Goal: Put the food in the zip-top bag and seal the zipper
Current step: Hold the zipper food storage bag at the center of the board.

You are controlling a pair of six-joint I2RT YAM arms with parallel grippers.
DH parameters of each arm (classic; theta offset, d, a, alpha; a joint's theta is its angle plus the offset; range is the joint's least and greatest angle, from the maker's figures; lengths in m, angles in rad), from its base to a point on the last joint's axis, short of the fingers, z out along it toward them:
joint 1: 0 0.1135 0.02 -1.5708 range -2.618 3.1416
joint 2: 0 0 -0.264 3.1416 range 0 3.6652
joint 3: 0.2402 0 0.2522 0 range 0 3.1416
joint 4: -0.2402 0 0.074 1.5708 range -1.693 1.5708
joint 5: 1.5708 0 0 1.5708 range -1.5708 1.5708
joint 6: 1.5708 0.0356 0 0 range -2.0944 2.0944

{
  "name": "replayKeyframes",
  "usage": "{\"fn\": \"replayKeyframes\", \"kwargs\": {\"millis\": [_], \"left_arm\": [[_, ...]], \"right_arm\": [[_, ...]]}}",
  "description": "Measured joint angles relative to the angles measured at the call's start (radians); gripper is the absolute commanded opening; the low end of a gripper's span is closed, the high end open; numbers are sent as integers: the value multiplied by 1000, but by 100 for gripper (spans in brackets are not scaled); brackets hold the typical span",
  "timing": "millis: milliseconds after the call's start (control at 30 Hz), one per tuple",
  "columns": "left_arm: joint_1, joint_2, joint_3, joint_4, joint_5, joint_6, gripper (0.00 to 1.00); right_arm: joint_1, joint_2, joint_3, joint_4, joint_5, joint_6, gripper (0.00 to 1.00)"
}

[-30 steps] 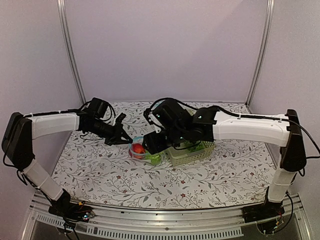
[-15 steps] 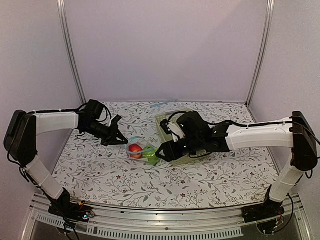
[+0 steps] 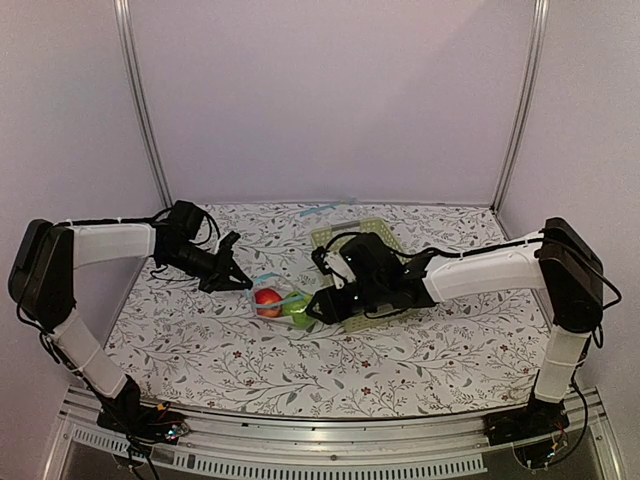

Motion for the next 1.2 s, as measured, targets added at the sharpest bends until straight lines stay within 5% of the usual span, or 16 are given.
{"fn": "replayKeyframes", "kwargs": {"millis": [300,433,500,600,667,767,833,967,1200], "left_arm": [[9,8,0,-5,2,4,0],[11,8,0,-6,2,4,0],[12,8,0,-6,1,4,0],[12,8,0,-6,0,4,0],[12,8,0,-5,-2,4,18],[13,7,0,-5,-14,6,72],[13,0,0,-11,-44,14,87],[13,-95,0,-27,-127,40,99],[9,-406,6,-11,-299,129,100]], "right_arm": [[-3,39,5,82,-11,-4,35],[-6,66,19,104,-31,-6,19],[-7,69,19,110,-34,-6,1],[-7,69,19,115,-39,-18,0],[-7,69,19,120,-42,-22,0],[-7,69,19,122,-55,-31,0],[-7,63,19,115,-61,-41,0],[-7,0,33,-1,-85,-85,0],[-8,-120,165,-313,-179,-216,0]]}}
